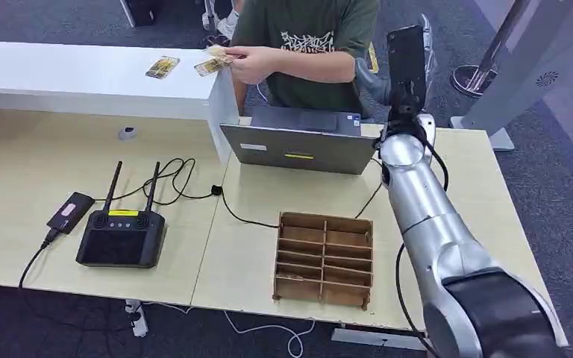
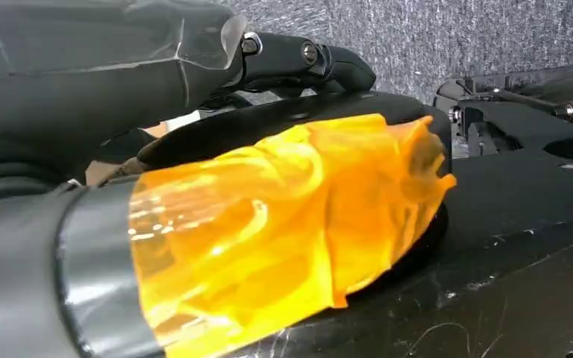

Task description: Pass the card to the sensor for recognition and then transmit it.

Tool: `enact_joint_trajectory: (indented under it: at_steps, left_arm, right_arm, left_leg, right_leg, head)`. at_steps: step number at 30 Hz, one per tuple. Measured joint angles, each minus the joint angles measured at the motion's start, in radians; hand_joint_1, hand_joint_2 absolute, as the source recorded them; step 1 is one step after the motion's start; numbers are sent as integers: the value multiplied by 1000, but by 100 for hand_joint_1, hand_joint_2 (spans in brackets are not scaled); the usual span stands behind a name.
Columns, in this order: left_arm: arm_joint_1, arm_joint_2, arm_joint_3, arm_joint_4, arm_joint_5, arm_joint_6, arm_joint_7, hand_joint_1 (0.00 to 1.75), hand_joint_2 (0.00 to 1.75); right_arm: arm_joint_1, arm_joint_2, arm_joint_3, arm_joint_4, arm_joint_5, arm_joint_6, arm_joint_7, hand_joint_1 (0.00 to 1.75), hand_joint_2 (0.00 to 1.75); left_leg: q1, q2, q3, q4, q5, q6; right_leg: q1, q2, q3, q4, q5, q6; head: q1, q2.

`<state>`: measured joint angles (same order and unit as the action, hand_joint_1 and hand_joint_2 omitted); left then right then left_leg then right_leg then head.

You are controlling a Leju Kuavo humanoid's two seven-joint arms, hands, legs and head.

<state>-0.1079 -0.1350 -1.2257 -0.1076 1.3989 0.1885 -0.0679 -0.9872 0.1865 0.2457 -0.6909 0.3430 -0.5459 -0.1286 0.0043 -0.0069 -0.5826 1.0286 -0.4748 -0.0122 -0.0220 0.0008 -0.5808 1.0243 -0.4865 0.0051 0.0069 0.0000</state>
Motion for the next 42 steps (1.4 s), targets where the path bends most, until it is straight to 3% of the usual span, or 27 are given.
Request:
enact_joint_trajectory:
  at_steps: [4, 7, 11, 16, 19, 26, 30, 34, 37, 42]
  left_arm:
    - [0, 0, 0, 0, 11, 1, -6, 0, 0]
    - [1, 0, 0, 0, 25, 3, -17, 0, 0]
    - [2, 0, 1, 0, 35, 6, -24, 0, 0]
    - [3, 0, 5, 0, 57, 16, -37, 0, 0]
    - [8, -1, 9, 0, 72, 20, -41, 0, 0]
    - [15, -2, 25, 0, 82, 35, -51, 0, 0]
    - [17, -7, 29, 0, 84, 60, -52, 0, 0]
    - [17, -9, 30, 0, 85, 63, -55, 0, 0]
    - [18, -10, 31, 0, 88, 67, -55, 0, 0]
    - [19, -11, 39, 0, 92, 75, -55, 0, 0]
  right_arm:
    - [46, 0, 0, -69, 11, 0, 1, 0, 175]
    - [96, 0, -7, -145, -71, 59, -21, 0, 175]
    - [167, -5, -22, -232, -122, 87, -39, 0, 175]
    - [256, -27, -26, -343, -82, 53, -73, 0, 175]
    - [357, -56, -25, -474, 102, -32, -71, 0, 175]
    - [553, -118, -24, -699, 473, -134, -41, 0, 175]
    - [628, -130, -29, -787, 724, -148, -30, 0, 175]
    - [671, -131, -55, -841, 854, -149, -29, 0, 175]
    - [740, -130, -91, -933, 1063, -150, -14, 0, 175]
    - [859, -129, -109, -1100, 1219, -150, 95, 0, 175]
  left_leg:
    - [0, 0, 0, 0, 0, 0]
    - [0, 0, 0, 0, 0, 0]
    - [0, 0, 0, 0, 0, 0]
    - [0, -1, 0, 0, 0, 0]
    - [0, -2, 0, 0, -1, 0]
    - [0, -1, -1, 0, -1, 0]
    - [0, -1, 0, 0, -1, 0]
    - [0, -2, 0, 0, -1, 0]
    - [0, -3, -1, 0, -1, 0]
    - [0, -3, -2, 0, -1, 0]
  right_leg:
    - [0, 0, 0, 0, 0, 0]
    - [0, 0, 0, 0, 0, 0]
    - [0, 0, 0, 0, 0, 0]
    - [0, -2, 0, -1, 0, 0]
    - [0, -2, 0, -1, 0, 0]
    - [0, -1, -1, -1, 0, 0]
    - [0, -1, -1, -1, 0, 0]
    - [0, -3, 1, -1, 0, 0]
    - [0, -3, 0, -1, 0, 0]
    - [0, -3, -1, -1, -1, 1]
  head:
    - [0, 0]
    - [0, 0]
    - [0, 0]
    - [0, 0]
    - [0, 0]
    - [0, 0]
    - [0, 0]
    - [0, 0]
    - [0, 0]
    - [0, 0]
